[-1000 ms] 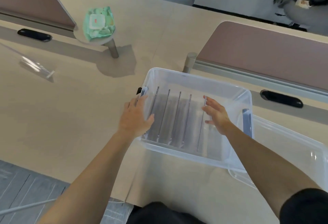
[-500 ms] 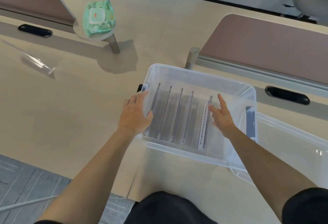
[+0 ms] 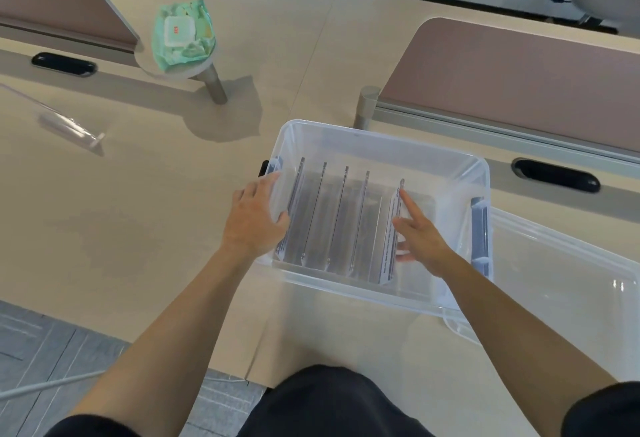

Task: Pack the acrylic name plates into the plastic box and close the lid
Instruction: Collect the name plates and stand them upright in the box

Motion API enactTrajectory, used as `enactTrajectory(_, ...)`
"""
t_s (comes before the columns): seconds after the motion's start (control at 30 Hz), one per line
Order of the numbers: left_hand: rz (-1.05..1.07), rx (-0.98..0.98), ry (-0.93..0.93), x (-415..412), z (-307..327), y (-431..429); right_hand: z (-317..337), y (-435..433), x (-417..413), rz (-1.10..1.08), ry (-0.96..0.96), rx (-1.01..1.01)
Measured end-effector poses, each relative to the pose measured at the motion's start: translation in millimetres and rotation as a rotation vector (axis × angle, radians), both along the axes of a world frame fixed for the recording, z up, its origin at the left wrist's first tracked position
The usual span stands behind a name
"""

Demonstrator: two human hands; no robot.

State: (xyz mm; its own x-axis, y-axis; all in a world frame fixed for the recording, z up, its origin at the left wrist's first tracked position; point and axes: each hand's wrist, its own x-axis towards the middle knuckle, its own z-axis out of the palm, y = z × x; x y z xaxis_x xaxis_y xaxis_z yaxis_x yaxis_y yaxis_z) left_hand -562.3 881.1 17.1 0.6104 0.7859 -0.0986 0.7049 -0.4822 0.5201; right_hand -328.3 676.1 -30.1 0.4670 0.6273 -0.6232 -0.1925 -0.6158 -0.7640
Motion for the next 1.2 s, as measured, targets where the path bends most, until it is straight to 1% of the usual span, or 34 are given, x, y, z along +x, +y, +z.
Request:
enactTrajectory(0.23,0.001,0.0,-0.018,0,1,0,-3,7,-5,0.036,0.03,0.086)
enactTrajectory(0.5,-0.009,0.001,-0.015,-1,-4,3,-5,9,-6,0.053,0.033,0.131)
enactTrajectory(0.9,-0.004,0.0,-0.035,0,1,-2,-3,11,-8,0.059,0.013,0.162)
enactTrajectory(1.2,0.002,-0.031,0.001,1,3,-2,0,12,-8,0.068,-0.025,0.143)
